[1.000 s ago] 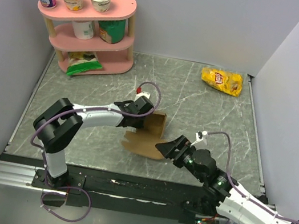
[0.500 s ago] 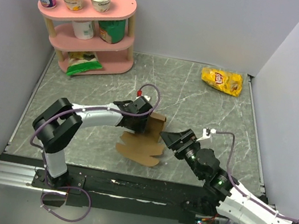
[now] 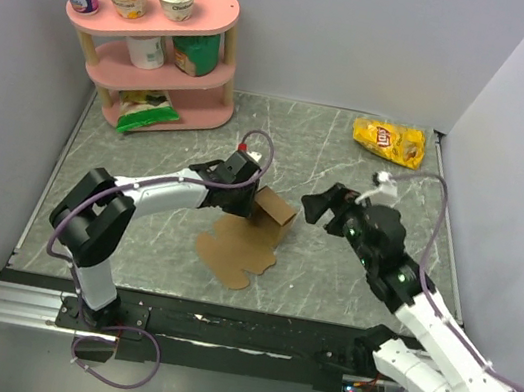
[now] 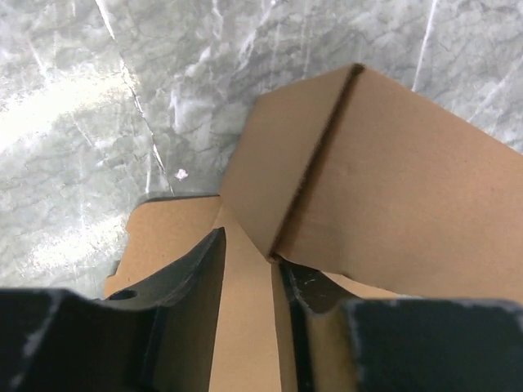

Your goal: Fold the paper box

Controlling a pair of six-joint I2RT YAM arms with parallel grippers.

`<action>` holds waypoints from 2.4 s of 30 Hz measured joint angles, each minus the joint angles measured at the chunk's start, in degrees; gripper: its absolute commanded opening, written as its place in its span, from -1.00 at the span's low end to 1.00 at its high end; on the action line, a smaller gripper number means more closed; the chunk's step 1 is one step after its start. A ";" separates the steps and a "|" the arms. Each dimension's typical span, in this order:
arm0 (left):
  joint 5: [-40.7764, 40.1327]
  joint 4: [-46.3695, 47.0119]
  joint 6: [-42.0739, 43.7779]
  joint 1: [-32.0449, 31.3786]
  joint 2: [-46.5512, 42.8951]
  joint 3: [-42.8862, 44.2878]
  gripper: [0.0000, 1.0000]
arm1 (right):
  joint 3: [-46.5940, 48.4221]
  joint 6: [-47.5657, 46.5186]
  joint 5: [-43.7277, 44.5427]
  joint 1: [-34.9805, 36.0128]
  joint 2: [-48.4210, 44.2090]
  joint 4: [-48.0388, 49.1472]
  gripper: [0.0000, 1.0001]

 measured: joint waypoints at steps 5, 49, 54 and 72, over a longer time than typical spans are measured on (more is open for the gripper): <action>0.98 -0.33 1.84 0.07 -0.22 0.04 0.34 | 6.51 -13.51 -9.70 -2.34 11.32 -4.98 0.99; 12.46 3.19 1.57 21.57 -34.42 -22.56 0.93 | 29.97 -43.71 15.96 13.86 54.86 -13.73 -0.10; 12.41 0.98 1.57 22.01 -37.31 -18.67 0.92 | 29.20 -37.59 4.35 5.75 53.29 -14.43 -0.10; 18.43 0.44 0.94 19.65 -40.11 -16.11 0.92 | -1.16 0.70 -14.27 -4.04 43.25 13.60 0.93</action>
